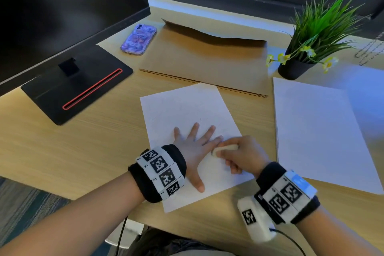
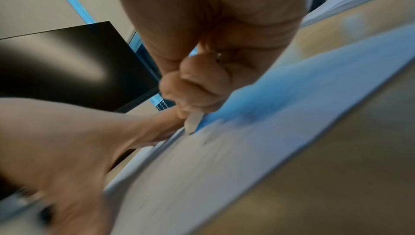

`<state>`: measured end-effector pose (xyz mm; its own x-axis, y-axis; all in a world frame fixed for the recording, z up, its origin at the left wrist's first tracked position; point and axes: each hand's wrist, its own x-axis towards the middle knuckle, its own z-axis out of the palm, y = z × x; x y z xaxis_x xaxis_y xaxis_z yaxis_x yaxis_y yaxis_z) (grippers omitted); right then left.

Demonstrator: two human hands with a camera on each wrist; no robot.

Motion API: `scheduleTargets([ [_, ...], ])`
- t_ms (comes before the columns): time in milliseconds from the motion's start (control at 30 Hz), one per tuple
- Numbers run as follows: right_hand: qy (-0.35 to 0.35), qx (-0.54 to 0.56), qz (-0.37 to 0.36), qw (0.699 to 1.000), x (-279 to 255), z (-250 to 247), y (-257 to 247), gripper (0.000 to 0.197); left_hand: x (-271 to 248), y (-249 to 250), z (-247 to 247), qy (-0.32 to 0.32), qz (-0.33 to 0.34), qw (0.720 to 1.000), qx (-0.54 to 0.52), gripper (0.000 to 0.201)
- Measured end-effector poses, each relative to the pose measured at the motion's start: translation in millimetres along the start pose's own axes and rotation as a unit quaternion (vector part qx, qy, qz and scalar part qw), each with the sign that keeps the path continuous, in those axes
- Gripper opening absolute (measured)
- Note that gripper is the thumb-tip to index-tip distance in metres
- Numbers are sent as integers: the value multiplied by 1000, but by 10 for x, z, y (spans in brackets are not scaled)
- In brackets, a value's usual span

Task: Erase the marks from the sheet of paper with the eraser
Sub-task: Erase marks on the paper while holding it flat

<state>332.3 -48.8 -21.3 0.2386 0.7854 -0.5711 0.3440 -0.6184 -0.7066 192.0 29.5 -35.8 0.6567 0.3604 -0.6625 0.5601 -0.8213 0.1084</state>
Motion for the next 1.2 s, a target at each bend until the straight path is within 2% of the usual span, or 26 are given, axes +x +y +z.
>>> scheduleTargets([
  [67,13,20,-6,1000,2,30,7,16,0,5,4,1,0,1000,-4,137],
  [233,-88,-32,3,996,-212,216,51,15,8,-6,8,-6,0,1000,3,137],
  [400,16,-12,-5,1000,-35,8,52,16,-6,16,-9,-6,-4,1000,6,135],
  [433,8,-33,-9,999,-91,27,82,16,-11,19,-15,-6,-3,1000,6,134],
  [567,-97,-93,0,991,-340,148,161,13,-19,18,-28,-6,3,1000,17,131],
  [600,-97,-88,4,991,-309,116,153,14,-16,19,-29,-6,2,1000,15,131],
  [700,-22,-55,3,998,-123,0,137,15,-5,25,-32,-9,-3,1000,9,131],
  [767,4,-38,-7,999,-130,19,144,15,-6,26,-34,-10,-5,1000,9,131],
  [933,-106,-88,2,991,-400,125,203,11,4,28,-26,-10,-5,1000,18,131],
  [1000,-81,-78,6,994,-296,36,177,12,1,32,-35,-12,-8,1000,16,131],
  [1100,9,-35,0,999,-140,-21,161,16,-5,37,-51,-16,-10,1000,9,131],
  [1133,19,-35,-5,999,-157,3,166,16,-4,39,-51,-16,-10,1000,6,131],
  [1200,-14,-62,-10,998,-280,84,214,14,-4,40,-43,-13,-10,1000,8,132],
])
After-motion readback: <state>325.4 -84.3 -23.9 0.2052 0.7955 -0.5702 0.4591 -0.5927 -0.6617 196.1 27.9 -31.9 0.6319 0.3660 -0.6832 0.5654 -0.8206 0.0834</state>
